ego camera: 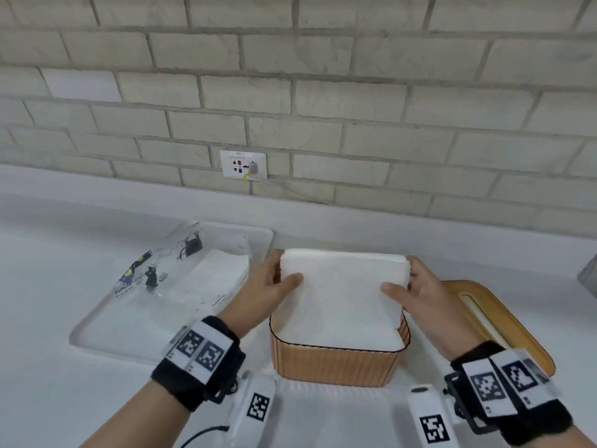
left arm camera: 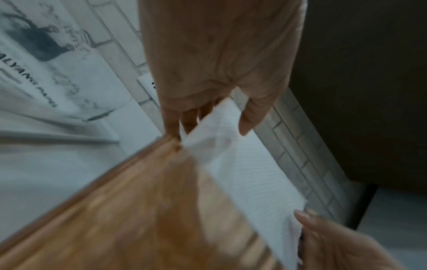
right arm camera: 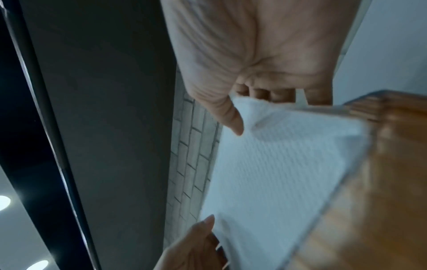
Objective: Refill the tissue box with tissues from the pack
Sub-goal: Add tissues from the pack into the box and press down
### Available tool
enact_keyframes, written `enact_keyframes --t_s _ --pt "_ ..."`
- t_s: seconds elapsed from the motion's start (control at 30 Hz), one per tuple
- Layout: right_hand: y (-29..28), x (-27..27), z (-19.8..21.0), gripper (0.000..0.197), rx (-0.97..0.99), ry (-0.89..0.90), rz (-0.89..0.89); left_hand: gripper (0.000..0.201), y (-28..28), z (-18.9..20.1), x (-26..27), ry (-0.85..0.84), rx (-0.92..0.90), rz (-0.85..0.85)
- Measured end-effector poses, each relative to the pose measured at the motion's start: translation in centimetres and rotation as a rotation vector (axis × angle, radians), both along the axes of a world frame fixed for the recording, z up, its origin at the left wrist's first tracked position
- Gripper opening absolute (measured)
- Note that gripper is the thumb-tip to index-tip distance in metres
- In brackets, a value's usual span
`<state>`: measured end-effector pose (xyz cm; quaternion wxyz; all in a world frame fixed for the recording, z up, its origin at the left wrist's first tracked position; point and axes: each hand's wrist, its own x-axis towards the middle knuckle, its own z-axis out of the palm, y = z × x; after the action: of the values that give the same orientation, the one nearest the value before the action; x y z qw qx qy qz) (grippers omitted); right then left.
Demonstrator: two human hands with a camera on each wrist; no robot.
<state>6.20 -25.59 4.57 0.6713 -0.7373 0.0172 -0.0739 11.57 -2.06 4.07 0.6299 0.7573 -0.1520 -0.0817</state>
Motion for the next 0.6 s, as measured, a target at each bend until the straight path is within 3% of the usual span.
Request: enact_keyframes --t_s 0.03,0.13,0.27,0.37,0.5,0.6 --pt "0.2 -0.1 -0.3 0.027 -0.047 0.011 -0.029 0.028 -0.6 -0.5 -0.1 -0.01 0.022 0.002" --pt "0.8 0.0 -0.5 0.033 -0.142 0.026 -0.065 0.024 -1.8 -1.1 -0.2 -0.109 0.08 0.049" --pt "0.8 0.3 0.4 0.026 -0.184 0.009 -0.123 0.014 -2.3 -0.1 -0.4 -0.259 0.101 0.115" --pt "0.4 0.4 1.3 0.037 -0.183 0.075 -0.124 0.022 -1.9 0.7 -0.2 -0.259 0.143 0.198" --pt "0.2 1.0 0.6 0.056 -0.521 0.248 -0.013 0.049 -1.6 0.4 0.0 -0.144 0.448 0.1" --pt "0.9 1.2 -0.1 0.064 -0.765 0.261 0.031 0.057 -1.8 -0.2 -0.2 -0.191 0.764 0.029"
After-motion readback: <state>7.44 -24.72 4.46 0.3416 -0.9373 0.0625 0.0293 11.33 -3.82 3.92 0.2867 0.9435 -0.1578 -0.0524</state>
